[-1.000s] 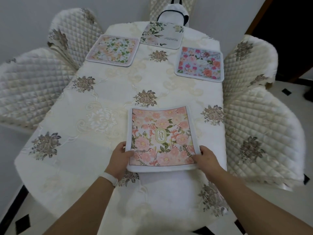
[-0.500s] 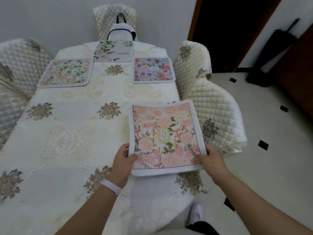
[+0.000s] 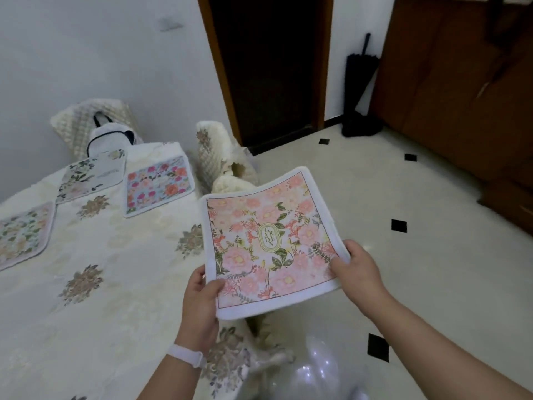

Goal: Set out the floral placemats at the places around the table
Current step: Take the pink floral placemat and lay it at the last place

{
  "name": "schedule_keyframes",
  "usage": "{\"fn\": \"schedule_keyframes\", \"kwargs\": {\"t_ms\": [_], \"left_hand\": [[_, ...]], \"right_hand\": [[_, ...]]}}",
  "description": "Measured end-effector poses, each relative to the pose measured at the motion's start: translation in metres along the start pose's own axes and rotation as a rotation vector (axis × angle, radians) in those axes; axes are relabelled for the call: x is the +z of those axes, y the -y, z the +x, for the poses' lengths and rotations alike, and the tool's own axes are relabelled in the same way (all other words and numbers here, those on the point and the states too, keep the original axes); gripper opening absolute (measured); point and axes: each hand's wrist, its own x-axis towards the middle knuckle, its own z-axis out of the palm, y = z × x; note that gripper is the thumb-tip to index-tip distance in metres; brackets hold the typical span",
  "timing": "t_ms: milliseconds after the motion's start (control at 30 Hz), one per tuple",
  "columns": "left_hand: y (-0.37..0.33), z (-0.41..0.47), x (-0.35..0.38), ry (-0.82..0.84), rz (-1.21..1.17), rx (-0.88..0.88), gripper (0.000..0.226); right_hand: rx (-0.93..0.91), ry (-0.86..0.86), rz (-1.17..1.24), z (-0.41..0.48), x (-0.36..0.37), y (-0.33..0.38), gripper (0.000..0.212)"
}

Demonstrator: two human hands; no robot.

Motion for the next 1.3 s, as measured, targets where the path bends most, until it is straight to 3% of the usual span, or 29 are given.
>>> {"fn": "schedule_keyframes", "kwargs": {"t_ms": [267, 500, 833, 1300], "left_hand": [[0.02, 0.001, 0.136, -0.046, 0.069, 0.024, 0.025], [0.013, 0.021, 0.187, -0.084, 0.107, 0.05, 0.026], [-0.016, 0.116, 0.194, -0.242, 0.046, 0.132, 0.023], [-0.068, 0.274, 0.161, -0.475, -0.144, 0.14, 0.027]], "right_hand": [[0.022, 0.008, 0.02, 0.061, -0.115, -0.016, 0.015], [0.023, 0.028, 0.023, 0.107, -0.144, -0.014, 0.013], [-0.037, 0.181, -0.052, 0.226, -0.094, 0.039, 0.014], [-0.112, 0.44, -0.183, 0.396, 0.052, 0.148, 0.013]]}}
